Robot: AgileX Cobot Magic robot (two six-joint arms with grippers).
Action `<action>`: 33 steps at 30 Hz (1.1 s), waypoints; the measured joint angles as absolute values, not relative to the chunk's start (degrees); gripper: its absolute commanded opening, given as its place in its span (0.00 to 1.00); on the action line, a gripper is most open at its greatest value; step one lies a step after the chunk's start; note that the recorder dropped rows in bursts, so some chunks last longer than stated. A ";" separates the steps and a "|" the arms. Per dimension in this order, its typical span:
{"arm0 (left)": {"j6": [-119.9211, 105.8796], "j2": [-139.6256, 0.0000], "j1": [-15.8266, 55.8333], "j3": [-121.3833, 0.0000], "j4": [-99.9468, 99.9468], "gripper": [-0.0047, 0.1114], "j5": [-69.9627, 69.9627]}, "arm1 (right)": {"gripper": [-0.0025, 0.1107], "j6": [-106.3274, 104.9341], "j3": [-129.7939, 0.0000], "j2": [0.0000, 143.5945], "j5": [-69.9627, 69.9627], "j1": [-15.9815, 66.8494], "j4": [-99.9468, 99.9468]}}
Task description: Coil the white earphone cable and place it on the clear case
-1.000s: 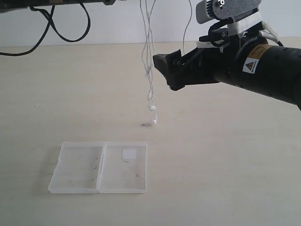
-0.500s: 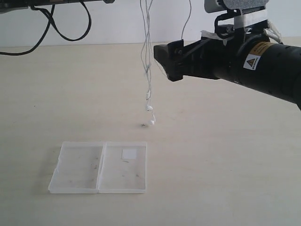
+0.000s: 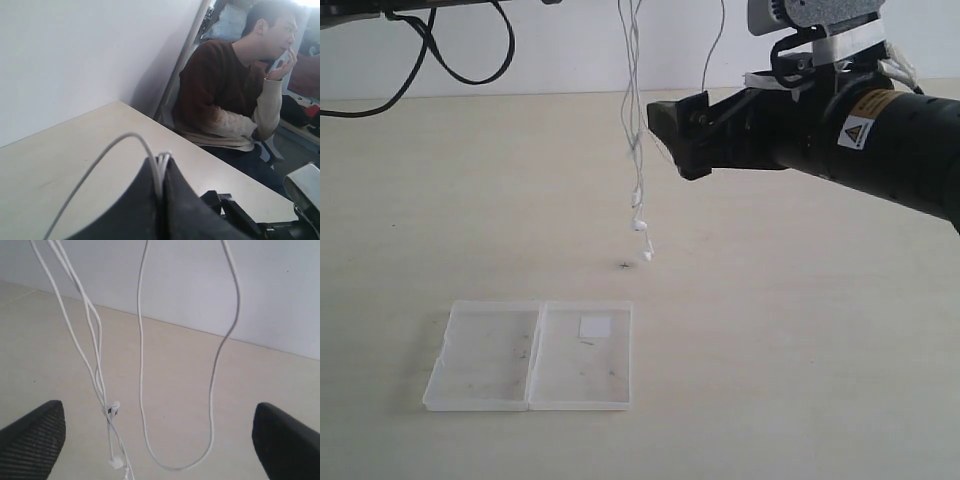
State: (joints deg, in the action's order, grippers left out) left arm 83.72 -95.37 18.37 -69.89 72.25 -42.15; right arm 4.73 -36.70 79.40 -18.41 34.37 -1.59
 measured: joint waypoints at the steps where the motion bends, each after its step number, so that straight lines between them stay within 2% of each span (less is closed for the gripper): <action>1: 83.59 -95.37 18.37 -69.89 72.10 0.04 -42.15 | 0.87 4.73 -36.70 79.40 -18.18 34.37 -1.59; 25: 83.52 -95.37 18.37 -69.89 70.71 0.04 -42.03 | 0.87 -1.89 -36.70 78.35 -13.78 34.01 -1.73; 33: 84.12 -95.37 18.37 -69.89 70.71 0.04 -42.14 | 0.87 -3.41 -36.70 77.03 -13.39 26.73 -1.73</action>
